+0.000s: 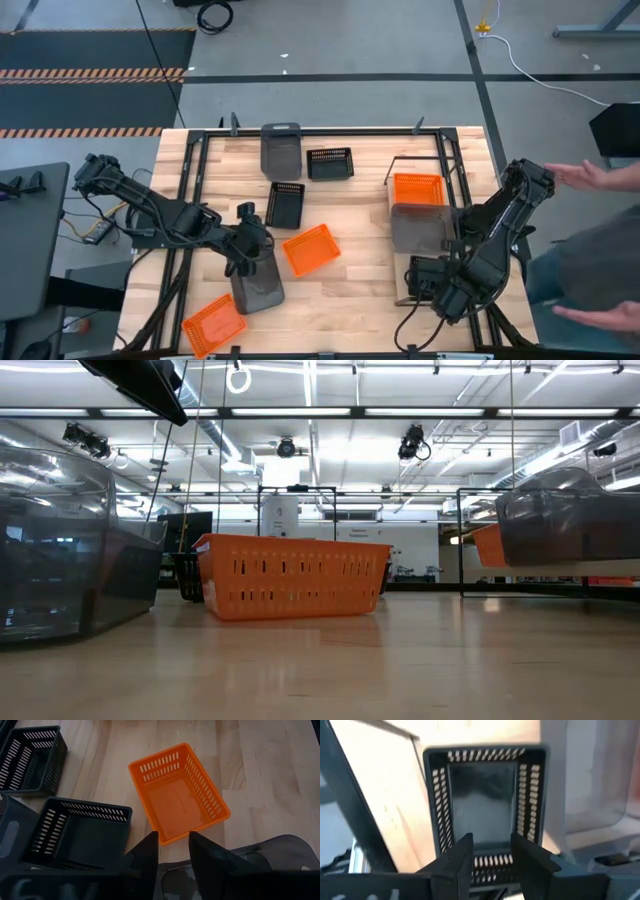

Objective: Stack baskets on shelf by color
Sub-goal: Put bottom black bin on the shelf

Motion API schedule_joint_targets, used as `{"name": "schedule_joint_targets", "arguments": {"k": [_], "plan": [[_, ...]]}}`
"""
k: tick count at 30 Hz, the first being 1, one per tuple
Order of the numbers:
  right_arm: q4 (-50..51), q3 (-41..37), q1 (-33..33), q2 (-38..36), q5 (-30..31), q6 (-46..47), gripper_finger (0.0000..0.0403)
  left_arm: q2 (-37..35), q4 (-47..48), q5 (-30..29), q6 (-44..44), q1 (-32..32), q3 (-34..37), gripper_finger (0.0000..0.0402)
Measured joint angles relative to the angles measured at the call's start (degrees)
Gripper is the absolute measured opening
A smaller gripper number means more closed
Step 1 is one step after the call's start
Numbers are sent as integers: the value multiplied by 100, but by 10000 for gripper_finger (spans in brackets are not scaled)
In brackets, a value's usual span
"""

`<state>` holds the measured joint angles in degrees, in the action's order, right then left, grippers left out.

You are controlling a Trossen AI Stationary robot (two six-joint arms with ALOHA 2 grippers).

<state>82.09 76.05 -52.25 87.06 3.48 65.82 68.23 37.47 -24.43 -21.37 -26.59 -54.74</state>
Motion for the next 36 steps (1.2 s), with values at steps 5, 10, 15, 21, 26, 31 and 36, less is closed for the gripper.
{"name": "schedule_joint_targets", "arguments": {"k": [5,10,15,21,26,31,36], "plan": [[-112,0,101,7,418,-312,138,0,-2,-2,3,7,0,117],[-137,0,494,8,626,-254,137,0,0,-133,15,7,0,117],[-368,0,1010,7,105,-6,137,0,0,-138,13,7,0,117],[-862,0,1515,7,-447,772,137,0,2,-138,11,7,0,117],[-1119,0,1656,7,-471,1281,137,0,6,-138,9,5,0,117],[-904,-133,1672,7,-519,1659,137,0,14,-138,-2,5,0,117],[-1002,-616,1672,7,-897,1904,137,0,22,-137,0,5,0,117]]}}
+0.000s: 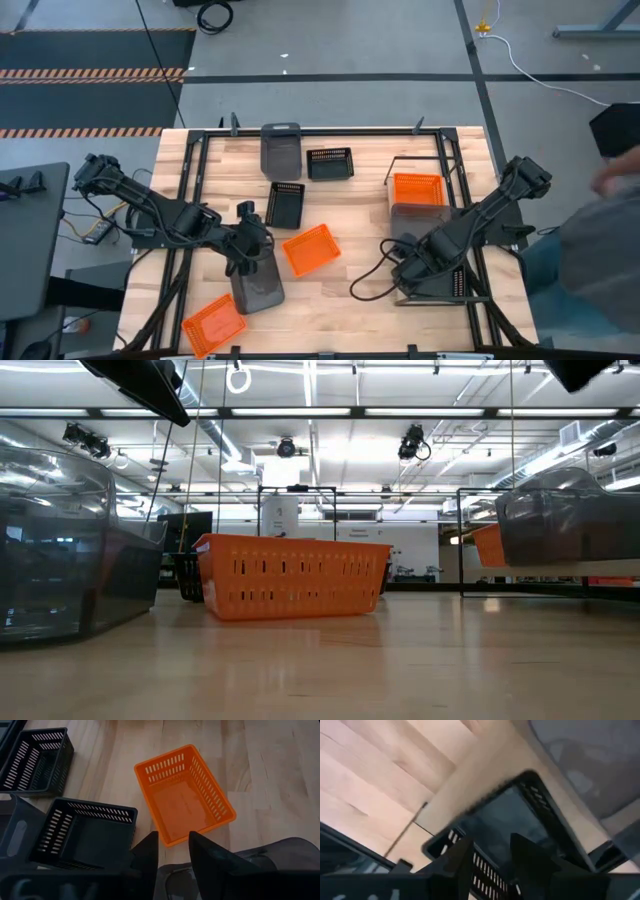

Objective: Stack baskets on shelf by color
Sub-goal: Put bottom black bin on the shelf

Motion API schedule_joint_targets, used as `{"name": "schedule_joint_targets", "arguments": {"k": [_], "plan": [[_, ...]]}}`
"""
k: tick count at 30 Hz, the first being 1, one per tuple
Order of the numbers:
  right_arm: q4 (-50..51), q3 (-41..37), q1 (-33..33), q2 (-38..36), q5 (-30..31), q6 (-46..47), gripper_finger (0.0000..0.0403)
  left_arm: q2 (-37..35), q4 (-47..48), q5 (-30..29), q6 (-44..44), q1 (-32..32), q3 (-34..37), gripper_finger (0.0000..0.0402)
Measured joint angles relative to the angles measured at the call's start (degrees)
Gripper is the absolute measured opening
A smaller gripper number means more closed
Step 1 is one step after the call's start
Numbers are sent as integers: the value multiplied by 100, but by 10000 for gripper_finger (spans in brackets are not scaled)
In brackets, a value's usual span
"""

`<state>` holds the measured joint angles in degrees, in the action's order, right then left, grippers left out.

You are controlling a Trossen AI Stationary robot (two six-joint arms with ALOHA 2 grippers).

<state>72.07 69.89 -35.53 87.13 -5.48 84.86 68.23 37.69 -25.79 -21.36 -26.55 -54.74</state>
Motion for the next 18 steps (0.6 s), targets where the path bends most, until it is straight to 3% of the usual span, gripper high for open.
{"name": "schedule_joint_targets", "arguments": {"k": [10,18], "plan": [[-848,-402,1,0,-61,87,137,0,15,1,166,0,0,117],[-851,-473,33,-4,117,169,137,0,37,1,166,0,0,117]]}}
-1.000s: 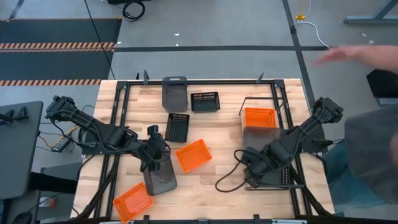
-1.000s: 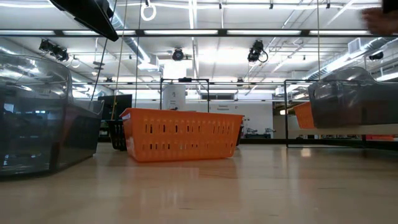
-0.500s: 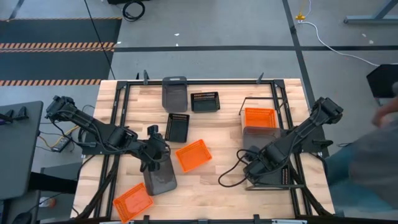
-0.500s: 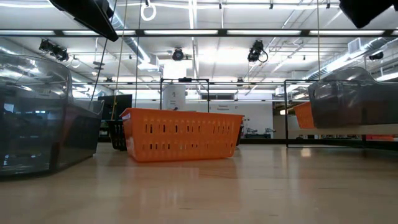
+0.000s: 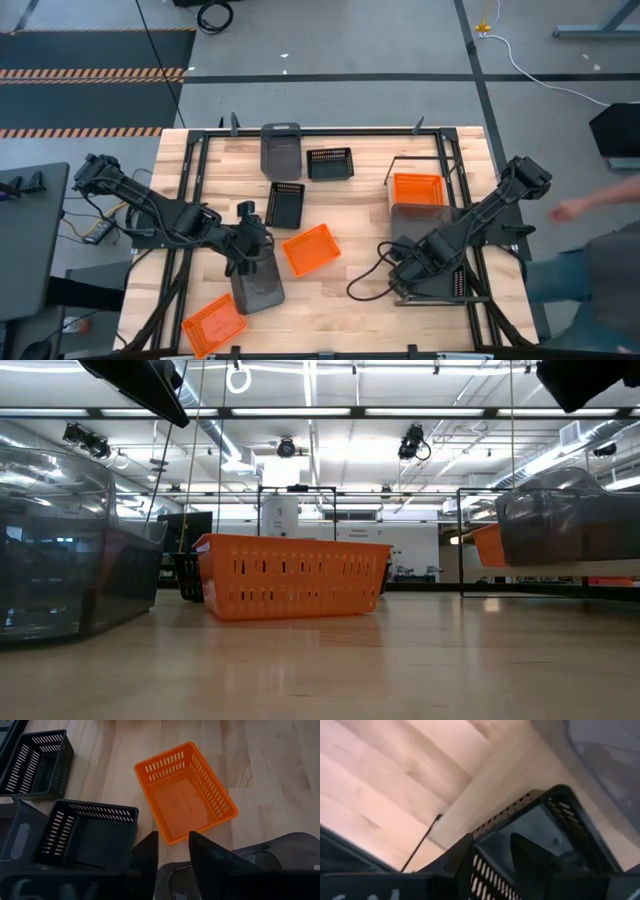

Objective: Stack baskets on shelf by color
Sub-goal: Put bottom black bin on the shelf

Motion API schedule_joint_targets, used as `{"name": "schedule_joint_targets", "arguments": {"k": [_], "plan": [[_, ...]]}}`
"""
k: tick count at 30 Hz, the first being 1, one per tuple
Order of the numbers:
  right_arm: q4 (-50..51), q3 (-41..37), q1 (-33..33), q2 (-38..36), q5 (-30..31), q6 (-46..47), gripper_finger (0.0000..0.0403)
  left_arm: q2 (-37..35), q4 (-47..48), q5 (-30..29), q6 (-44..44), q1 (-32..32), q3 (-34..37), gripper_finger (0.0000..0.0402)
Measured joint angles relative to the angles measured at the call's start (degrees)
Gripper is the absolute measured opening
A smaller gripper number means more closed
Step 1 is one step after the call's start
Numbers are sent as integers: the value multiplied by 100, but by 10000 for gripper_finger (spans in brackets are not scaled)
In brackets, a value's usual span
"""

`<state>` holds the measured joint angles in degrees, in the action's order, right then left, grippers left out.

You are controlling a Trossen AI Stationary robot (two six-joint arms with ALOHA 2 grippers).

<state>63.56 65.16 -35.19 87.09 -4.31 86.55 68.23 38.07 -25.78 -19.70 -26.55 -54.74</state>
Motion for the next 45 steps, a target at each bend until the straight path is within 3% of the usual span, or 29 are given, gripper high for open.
{"name": "schedule_joint_targets", "arguments": {"k": [13,22,35,45], "plan": [[-64,-196,240,-4,-142,-290,137,0,-5,2,-22,0,0,117],[-1010,-196,113,-4,-199,-697,137,0,-5,4,-22,-2,0,117],[-292,-196,109,-4,-171,-664,137,0,-5,4,-22,-2,0,117],[-700,-196,109,-4,-156,-663,137,0,-5,4,-22,-2,0,117]]}}
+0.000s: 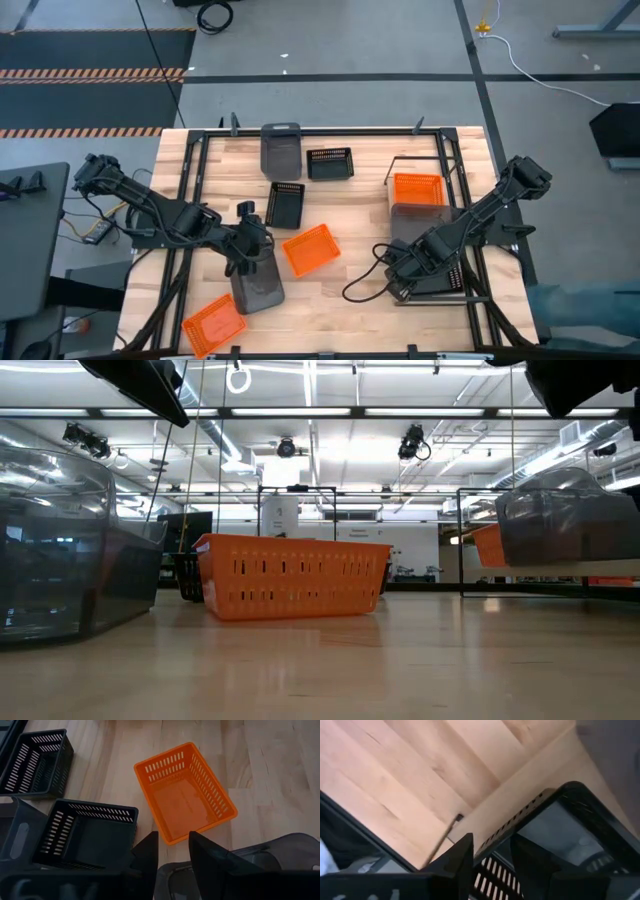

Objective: Stack baskets on shelf by color
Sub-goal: Put bottom black bin on the shelf

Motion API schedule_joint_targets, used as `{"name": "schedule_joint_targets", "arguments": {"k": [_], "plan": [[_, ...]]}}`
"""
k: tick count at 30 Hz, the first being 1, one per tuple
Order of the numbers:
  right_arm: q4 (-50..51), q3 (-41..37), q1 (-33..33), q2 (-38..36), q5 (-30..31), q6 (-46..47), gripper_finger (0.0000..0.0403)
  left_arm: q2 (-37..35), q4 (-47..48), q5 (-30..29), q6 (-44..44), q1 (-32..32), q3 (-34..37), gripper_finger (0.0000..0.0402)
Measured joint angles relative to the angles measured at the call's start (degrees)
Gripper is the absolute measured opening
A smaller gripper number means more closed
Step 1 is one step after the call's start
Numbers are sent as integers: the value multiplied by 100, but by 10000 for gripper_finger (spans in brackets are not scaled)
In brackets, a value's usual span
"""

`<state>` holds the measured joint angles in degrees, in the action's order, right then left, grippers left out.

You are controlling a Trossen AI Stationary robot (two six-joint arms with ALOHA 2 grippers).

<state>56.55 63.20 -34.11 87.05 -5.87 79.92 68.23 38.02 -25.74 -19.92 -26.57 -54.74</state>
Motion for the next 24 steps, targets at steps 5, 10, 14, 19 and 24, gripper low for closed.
{"name": "schedule_joint_targets", "arguments": {"k": [5,10,14,19,24], "plan": [[-33,0,10,0,9,-47,137,0,0,-2,0,0,0,117],[36,0,61,0,23,-157,137,0,0,0,0,2,0,117],[36,0,106,0,15,-242,137,0,-2,-2,0,2,0,117],[71,138,166,0,-141,-458,137,0,-2,-2,0,2,0,117],[121,441,246,-92,15,-637,137,0,-6,-2,0,2,0,117]]}}
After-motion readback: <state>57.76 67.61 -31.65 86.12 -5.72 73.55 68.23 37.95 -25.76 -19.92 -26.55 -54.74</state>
